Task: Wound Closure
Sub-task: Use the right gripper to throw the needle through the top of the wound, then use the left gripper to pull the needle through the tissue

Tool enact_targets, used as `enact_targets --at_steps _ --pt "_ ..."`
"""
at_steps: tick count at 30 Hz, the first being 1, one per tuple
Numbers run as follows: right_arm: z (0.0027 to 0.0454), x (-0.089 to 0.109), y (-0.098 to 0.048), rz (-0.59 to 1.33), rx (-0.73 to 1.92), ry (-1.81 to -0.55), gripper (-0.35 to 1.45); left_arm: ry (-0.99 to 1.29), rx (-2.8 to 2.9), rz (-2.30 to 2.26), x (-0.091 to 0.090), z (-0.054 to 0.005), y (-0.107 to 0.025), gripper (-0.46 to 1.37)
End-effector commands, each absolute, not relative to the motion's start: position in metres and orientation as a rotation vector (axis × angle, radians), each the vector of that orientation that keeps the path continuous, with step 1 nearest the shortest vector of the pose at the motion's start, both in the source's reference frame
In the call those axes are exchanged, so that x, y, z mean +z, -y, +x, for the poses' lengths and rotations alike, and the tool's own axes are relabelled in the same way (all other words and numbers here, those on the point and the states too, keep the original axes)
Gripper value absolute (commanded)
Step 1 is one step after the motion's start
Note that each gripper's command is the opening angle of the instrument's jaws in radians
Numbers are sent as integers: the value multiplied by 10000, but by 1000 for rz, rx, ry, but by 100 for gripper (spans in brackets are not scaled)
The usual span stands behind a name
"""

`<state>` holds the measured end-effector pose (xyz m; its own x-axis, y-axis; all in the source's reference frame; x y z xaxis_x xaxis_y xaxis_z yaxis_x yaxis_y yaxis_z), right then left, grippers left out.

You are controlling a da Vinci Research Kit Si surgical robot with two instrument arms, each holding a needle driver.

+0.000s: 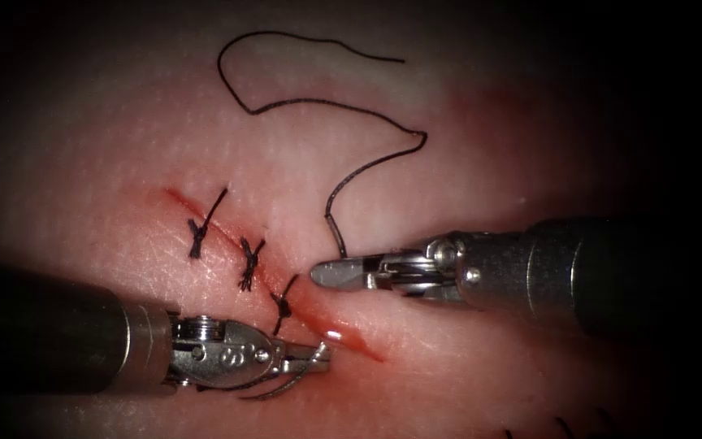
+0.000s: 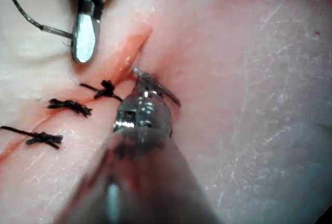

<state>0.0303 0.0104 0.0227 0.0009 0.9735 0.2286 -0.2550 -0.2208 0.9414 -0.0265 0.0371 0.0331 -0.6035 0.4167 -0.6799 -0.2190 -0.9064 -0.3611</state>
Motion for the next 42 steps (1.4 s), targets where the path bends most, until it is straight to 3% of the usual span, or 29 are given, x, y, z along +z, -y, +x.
enact_targets --at_steps 1,2,6,8,20,35,42 --pt "303 226 -99 1170 1442 -886 -24 351 2509 -1155 330 -265 -371 -35" --pt "301 229 -103 1089 1370 -939 13 351 2509 -1155 330 -265 -370 -35" --pt "298 233 -113 915 1201 -1035 81 351 2510 -1155 330 -264 -370 -35" --pt "296 236 -118 828 1113 -1074 95 351 2510 -1155 329 -264 -370 -35" --pt "258 251 -156 657 1006 -1105 87 343 2523 -1171 328 -258 -372 -35" --pt "221 264 -173 363 915 -1081 102 273 2648 -1282 327 -257 -388 -35" --pt "217 265 -171 299 906 -1064 103 277 2683 -1367 327 -255 -388 14"
